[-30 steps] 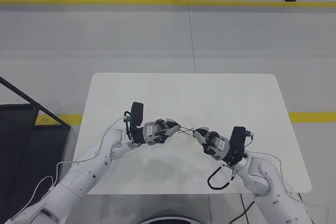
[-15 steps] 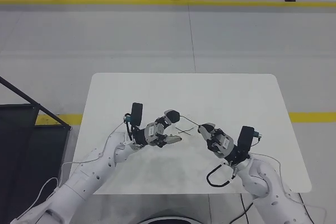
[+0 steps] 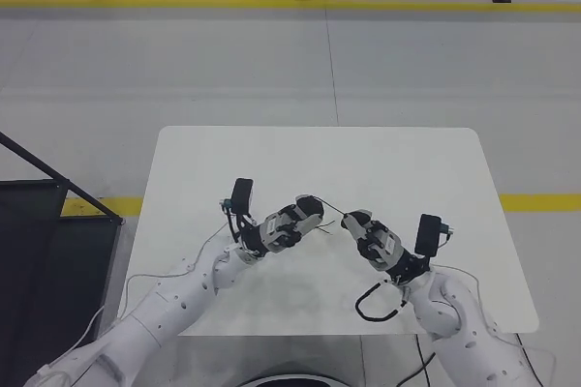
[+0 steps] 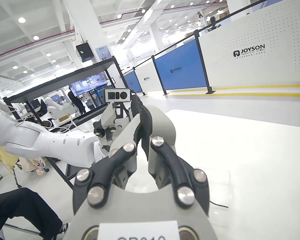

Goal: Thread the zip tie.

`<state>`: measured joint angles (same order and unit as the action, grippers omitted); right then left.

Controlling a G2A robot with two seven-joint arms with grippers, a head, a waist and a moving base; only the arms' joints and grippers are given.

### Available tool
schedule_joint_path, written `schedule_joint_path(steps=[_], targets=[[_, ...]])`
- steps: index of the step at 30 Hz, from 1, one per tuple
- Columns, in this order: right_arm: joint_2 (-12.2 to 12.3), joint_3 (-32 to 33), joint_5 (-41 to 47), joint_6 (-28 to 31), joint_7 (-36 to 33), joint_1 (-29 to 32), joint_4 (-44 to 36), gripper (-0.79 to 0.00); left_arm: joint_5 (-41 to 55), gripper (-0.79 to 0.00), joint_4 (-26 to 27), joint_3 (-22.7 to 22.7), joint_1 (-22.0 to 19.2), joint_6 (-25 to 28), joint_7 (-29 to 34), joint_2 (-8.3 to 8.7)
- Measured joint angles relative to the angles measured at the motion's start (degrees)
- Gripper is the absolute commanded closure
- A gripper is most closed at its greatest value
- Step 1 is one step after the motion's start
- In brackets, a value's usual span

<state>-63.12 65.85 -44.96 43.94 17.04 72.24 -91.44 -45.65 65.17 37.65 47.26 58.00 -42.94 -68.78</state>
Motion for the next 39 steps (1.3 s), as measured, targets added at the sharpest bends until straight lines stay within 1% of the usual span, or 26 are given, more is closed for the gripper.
schedule_joint_path(steps=[8, 12, 21, 31, 39], targets=[[-0.4, -0.1, 1.1, 1.6, -0.9, -0.7, 1.1, 0.000, 1.1, -0.268, -1.5, -2.9, -1.9, 0.0, -1.5, -0.72], [-0.6, -0.1, 1.2, 2.3, -1.2, -0.7, 1.4, 0.000, 1.7, -0.240, -2.3, -3.9, -2.6, 0.0, -2.4, -1.01], [-1.1, -0.3, 1.2, 2.7, -1.6, -0.7, 1.5, 0.000, 1.6, -0.203, -3.1, -4.2, -3.1, 0.0, -3.3, -1.68], [-1.7, -0.6, 1.2, 2.0, -2.0, -1.1, 1.8, 0.000, 2.0, -0.157, -3.5, -5.2, -3.6, 0.0, -3.3, -1.93], [-2.0, -0.4, 1.2, 1.6, -2.4, -1.0, 1.8, 0.000, 2.2, -0.157, -3.7, -5.2, -3.9, 0.0, -3.3, -1.93]])
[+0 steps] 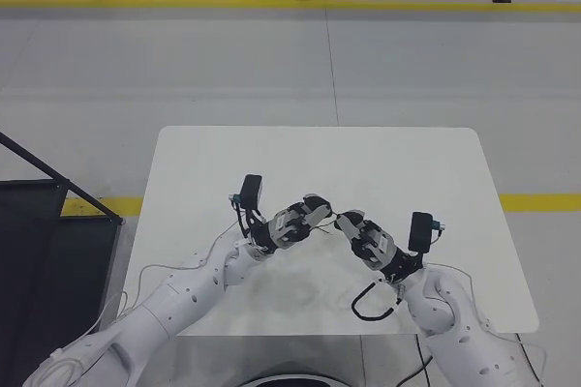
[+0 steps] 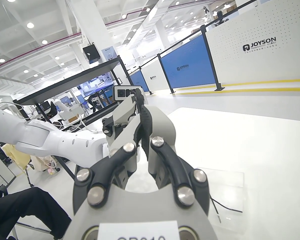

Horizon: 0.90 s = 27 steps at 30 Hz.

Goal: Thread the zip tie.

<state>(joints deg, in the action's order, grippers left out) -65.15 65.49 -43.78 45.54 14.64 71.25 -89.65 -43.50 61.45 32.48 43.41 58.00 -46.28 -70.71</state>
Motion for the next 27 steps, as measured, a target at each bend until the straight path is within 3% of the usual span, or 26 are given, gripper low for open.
schedule_joint_path(steps=[8, 10, 20, 21, 22, 23, 24, 27], targets=[[-0.3, 0.4, 0.2, 0.0, -0.2, 0.2, 0.1, 0.000, -0.2, -0.145, 0.0, 0.2, 0.1, 0.0, 0.0, 0.00], [-0.3, 0.5, 0.3, 0.1, -0.3, 0.2, 0.2, 0.000, -0.2, 0.000, 0.1, 0.2, 0.1, 0.0, 0.0, -0.01], [-0.7, 0.9, 0.5, 0.2, -0.9, 0.3, 0.4, 0.000, -0.4, 0.000, 0.1, 0.0, 0.1, 0.0, 0.0, -0.05], [-0.7, 0.9, 0.6, 0.2, -1.0, 0.2, 0.4, -0.126, -0.3, 0.000, 0.1, 0.0, 0.1, 0.0, 0.0, -0.05], [-0.8, 0.9, 0.6, 0.3, -1.1, 0.2, 0.4, -0.345, -0.3, 0.000, 0.0, 0.1, 0.1, 0.0, 0.0, -0.05], [-0.8, 1.0, 0.7, 0.3, -1.2, 0.2, 0.4, -0.613, -0.3, 0.000, -0.1, 0.1, 0.1, 0.0, 0.0, -0.05], [-0.8, 1.0, 0.8, 0.3, -1.3, 0.2, 0.5, -0.779, -0.4, 0.000, -0.3, 0.2, 0.0, 0.0, 0.0, -0.04], [-0.9, 1.4, 0.8, 0.4, -1.4, 0.2, 0.4, -0.785, -2.0, 0.000, -1.1, 1.4, -0.5, 0.0, 0.0, 0.12]])
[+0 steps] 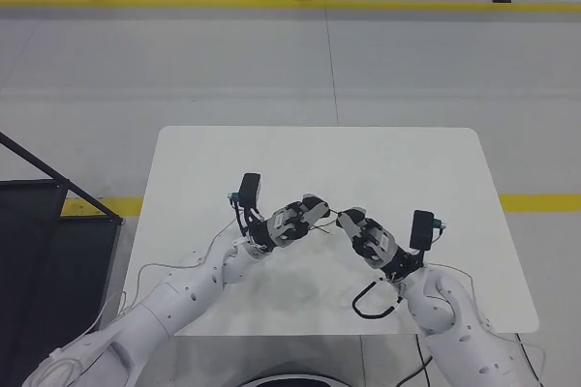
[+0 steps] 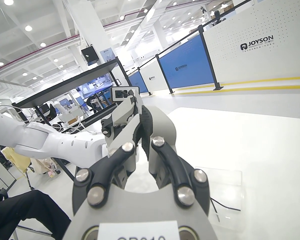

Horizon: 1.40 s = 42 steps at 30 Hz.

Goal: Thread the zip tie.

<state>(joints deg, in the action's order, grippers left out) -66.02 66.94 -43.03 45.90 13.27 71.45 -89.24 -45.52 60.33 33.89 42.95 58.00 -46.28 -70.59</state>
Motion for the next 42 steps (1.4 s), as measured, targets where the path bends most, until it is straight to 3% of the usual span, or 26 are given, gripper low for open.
schedule_joint_path(steps=[5, 9, 14, 24, 29, 35, 42], targets=[[0.6, 2.5, -5.8, 2.3, -0.3, 1.0, -2.0, -0.785, -7.8, 0.000, -0.3, 3.6, -0.4, -1.2, 1.1, 0.98], [1.4, 5.4, -13.9, 3.9, -2.5, 3.2, -5.4, -0.785, -13.4, 0.000, 1.4, 7.9, 0.5, -1.7, 4.0, 2.72], [1.9, 6.4, -19.7, 1.1, -7.6, 5.0, -8.6, -0.785, -13.0, 0.000, 4.5, 13.4, 2.6, -0.7, 7.7, 4.74], [1.9, 6.4, -19.7, 1.0, -7.7, 5.0, -8.6, -0.785, -12.9, 0.000, 4.6, 13.5, 2.7, -0.7, 7.8, 4.76], [1.9, 5.5, -21.9, 0.8, -8.9, 4.8, -10.3, -0.785, -8.6, 0.000, 4.8, 13.8, 4.1, -1.8, 11.8, 4.41], [1.6, 1.2, -29.6, -4.7, -18.1, 3.8, -14.4, -0.785, -3.0, 0.000, 3.5, 16.6, 5.1, -0.2, 15.9, 4.73], [0.0, -6.3, -33.2, -18.2, -39.4, -0.9, -16.9, -0.785, 0.7, 0.000, 5.4, 20.2, 7.3, 0.0, 23.3, 6.52]])
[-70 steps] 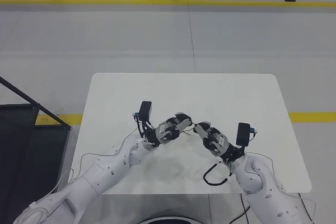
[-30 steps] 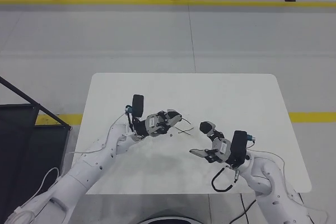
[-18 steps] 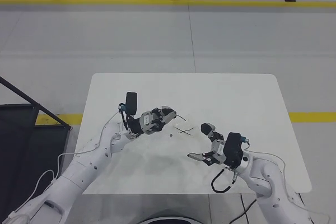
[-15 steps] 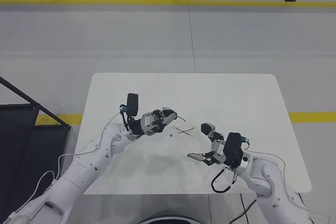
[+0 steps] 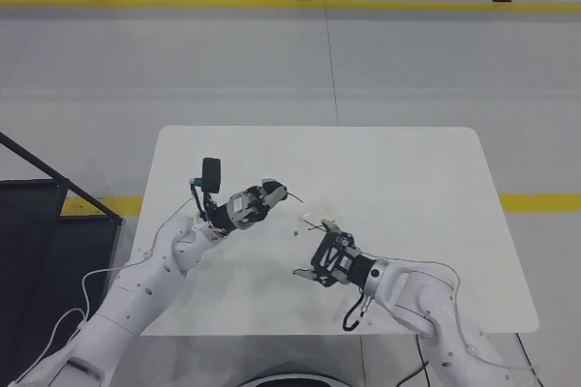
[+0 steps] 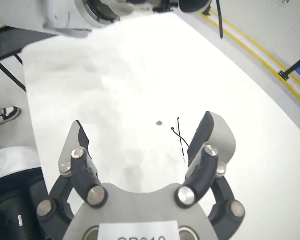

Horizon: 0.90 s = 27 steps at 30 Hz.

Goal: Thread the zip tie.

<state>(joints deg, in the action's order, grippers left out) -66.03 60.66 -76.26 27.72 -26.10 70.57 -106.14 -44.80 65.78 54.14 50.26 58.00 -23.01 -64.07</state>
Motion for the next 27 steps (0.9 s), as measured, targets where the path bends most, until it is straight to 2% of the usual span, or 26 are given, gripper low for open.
schedule_joint_path(steps=[2, 4, 13, 18, 22, 27], targets=[[-0.2, -0.8, -0.9, -2.3, -3.4, -0.5, -0.4, -0.785, 1.5, 0.000, 0.7, 0.9, 0.5, 0.0, 2.5, 0.62], [-0.2, -0.8, -0.9, -2.2, -3.6, -0.5, -0.4, -0.785, 2.4, 0.000, 1.4, 1.5, 1.0, 0.0, 4.1, 1.06], [-0.2, -1.0, -1.6, -2.7, -3.6, -0.4, -0.2, -0.785, 3.2, 0.000, 2.2, 1.3, 1.7, -1.3, 4.9, 0.89], [-1.3, -4.9, -3.4, -6.3, -10.5, -3.9, 1.5, -0.785, 7.1, 0.000, 2.4, 1.3, 1.9, -3.8, 9.2, 0.51], [-2.6, -8.4, -3.5, -9.8, -16.2, -7.9, 3.5, -0.603, 7.7, 0.000, 2.6, 1.4, 2.0, -4.2, 10.4, 0.44], [-3.6, -10.2, -2.7, -11.6, -20.1, -10.9, 5.5, -0.502, 7.6, 0.000, 2.6, 1.4, 2.0, -4.1, 10.3, 0.45]])
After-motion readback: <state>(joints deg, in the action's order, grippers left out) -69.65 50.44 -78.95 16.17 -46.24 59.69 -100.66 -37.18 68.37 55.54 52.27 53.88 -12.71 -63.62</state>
